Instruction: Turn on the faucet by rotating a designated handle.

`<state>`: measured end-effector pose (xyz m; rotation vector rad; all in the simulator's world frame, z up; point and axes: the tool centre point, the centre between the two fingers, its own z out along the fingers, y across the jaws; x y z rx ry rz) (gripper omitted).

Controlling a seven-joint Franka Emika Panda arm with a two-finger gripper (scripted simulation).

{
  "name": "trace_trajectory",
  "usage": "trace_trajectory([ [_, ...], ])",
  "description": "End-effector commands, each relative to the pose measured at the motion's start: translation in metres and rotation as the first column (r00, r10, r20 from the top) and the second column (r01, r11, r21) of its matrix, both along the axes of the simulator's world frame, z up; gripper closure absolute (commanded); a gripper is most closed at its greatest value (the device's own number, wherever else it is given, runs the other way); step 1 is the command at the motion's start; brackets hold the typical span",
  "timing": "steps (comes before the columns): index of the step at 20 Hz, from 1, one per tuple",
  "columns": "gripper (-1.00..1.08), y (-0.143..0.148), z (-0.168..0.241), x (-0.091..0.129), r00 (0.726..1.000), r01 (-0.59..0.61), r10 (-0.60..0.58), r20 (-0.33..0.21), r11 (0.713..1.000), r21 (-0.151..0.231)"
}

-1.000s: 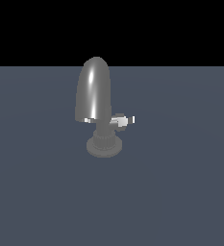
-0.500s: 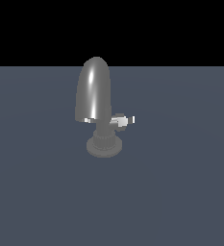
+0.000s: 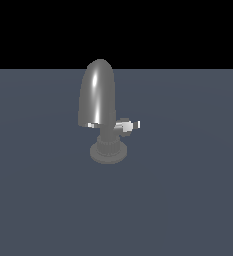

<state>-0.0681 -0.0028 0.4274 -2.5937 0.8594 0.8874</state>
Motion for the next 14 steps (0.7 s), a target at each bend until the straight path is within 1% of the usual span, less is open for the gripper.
trace_trajectory([
  [1, 1.08, -0.004, -0.011, 0.011, 0.997, 0.049, -0.047, -0.056, 0.999, 0.024],
  [4, 1.08, -0.01, -0.025, 0.022, 0.987, 0.111, -0.104, -0.126, 0.992, 0.051],
  [7, 1.08, -0.016, -0.041, 0.033, 0.966, 0.179, -0.161, -0.201, 0.981, 0.074],
  [10, 1.08, -0.022, -0.059, 0.043, 0.936, 0.249, -0.215, -0.277, 0.964, 0.093],
  [14, 1.08, -0.03, -0.083, 0.053, 0.884, 0.34, -0.278, -0.376, 0.934, 0.108],
])
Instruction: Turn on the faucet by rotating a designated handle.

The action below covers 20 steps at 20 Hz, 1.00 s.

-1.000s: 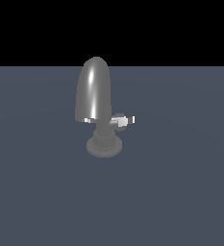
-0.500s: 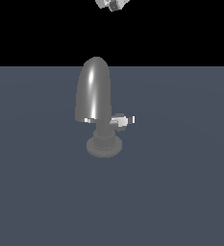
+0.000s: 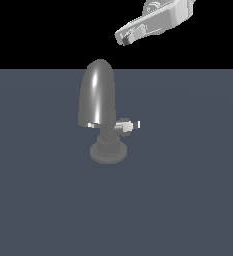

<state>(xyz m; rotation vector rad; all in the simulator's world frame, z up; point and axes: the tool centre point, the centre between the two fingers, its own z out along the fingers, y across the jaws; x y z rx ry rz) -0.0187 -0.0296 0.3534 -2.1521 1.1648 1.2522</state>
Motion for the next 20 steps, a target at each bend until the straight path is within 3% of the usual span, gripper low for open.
trace_trajectory([
  [1, 1.08, -0.005, -0.015, 0.006, 0.997, 0.054, -0.053, -0.061, 0.998, 0.027],
  [6, 1.08, -0.014, -0.046, 0.013, 0.972, 0.165, -0.15, -0.182, 0.984, 0.07],
  [10, 1.08, -0.02, -0.072, 0.015, 0.934, 0.256, -0.221, -0.281, 0.962, 0.094],
  [15, 1.08, -0.026, -0.106, 0.014, 0.863, 0.373, -0.301, -0.405, 0.922, 0.11],
  [20, 1.08, -0.03, -0.14, 0.007, 0.769, 0.486, -0.365, -0.524, 0.867, 0.108],
])
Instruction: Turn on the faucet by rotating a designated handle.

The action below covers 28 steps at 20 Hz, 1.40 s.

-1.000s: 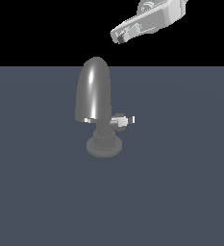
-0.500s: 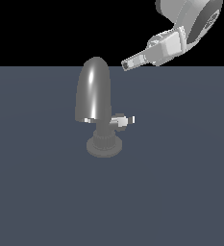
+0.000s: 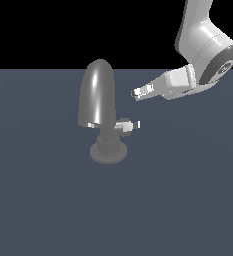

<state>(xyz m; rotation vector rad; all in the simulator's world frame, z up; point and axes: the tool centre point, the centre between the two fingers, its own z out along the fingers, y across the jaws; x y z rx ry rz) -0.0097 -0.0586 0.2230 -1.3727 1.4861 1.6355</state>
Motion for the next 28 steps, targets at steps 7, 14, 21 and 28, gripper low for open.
trace_trajectory([
  [7, 1.08, 0.0, -0.04, -0.013, 0.98, 0.138, -0.128, -0.149, 0.989, 0.059],
  [14, 1.08, 0.001, -0.049, -0.017, 0.97, 0.173, -0.157, -0.187, 0.982, 0.07],
  [21, 1.08, 0.001, -0.047, -0.016, 0.973, 0.165, -0.151, -0.178, 0.984, 0.068],
  [28, 1.08, -0.002, -0.063, -0.034, 0.973, 0.165, -0.151, -0.178, 0.984, 0.068],
])
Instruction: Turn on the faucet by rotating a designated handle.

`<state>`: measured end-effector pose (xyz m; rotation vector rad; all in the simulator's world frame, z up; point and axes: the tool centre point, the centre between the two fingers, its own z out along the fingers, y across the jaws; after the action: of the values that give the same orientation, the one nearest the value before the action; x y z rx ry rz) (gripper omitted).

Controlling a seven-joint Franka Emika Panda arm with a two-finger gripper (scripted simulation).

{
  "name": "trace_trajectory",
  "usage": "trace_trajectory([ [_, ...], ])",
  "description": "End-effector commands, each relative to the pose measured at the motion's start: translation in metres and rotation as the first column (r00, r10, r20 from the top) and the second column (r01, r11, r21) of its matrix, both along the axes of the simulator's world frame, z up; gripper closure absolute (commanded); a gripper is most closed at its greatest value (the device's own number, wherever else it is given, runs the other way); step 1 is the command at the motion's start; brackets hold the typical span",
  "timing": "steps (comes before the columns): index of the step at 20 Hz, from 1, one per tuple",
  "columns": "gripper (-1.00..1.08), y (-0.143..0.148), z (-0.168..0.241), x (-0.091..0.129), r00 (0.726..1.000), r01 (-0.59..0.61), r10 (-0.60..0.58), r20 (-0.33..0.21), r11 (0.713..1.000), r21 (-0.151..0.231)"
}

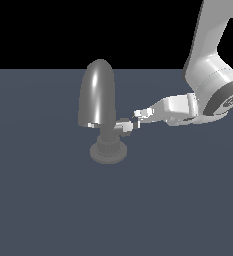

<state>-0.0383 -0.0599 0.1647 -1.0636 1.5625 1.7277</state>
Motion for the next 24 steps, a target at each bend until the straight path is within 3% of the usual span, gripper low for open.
trace_trajectory([
  [1, 1.08, -0.002, -0.008, -0.009, 1.0, 0.0, 0.0, -0.001, 1.0, 0.0],
  [6, 1.08, -0.005, -0.025, -0.028, 1.0, 0.0, 0.0, -0.001, 1.0, 0.0],
  [8, 1.08, -0.003, -0.009, -0.016, 1.0, -0.003, 0.003, 0.031, 1.0, -0.002],
  [21, 1.08, -0.006, -0.084, -0.033, 1.0, 0.0, 0.0, 0.001, 1.0, 0.0],
  [22, 1.08, -0.003, -0.044, -0.013, 0.997, -0.015, 0.014, 0.071, 1.0, 0.008],
  [24, 1.08, -0.002, -0.052, -0.011, 0.998, -0.013, 0.013, 0.064, 1.0, 0.007],
])
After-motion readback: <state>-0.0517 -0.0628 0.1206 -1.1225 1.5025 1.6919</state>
